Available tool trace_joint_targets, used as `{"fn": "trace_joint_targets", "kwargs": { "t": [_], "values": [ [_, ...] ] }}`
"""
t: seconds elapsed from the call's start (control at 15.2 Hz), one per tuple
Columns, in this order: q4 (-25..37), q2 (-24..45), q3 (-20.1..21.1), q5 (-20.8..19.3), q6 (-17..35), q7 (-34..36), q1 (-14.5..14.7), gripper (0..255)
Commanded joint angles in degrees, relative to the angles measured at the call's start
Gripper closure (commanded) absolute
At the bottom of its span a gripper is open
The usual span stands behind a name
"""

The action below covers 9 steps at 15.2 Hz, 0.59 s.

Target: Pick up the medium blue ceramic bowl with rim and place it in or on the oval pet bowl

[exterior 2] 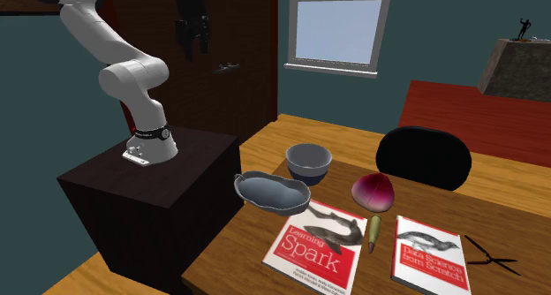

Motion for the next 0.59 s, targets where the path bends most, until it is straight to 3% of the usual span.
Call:
{"fn": "trace_joint_targets", "kwargs": {
  "t": [0.0, 0.53],
  "values": [
    [0.0, 0.0, 0.0, 0.0, 0.0, 0.0, 0.0, 0],
    [-3.2, 12.6, 0.1, 2.6, 15.2, 1.0, 1.2, 0]
  ]
}}
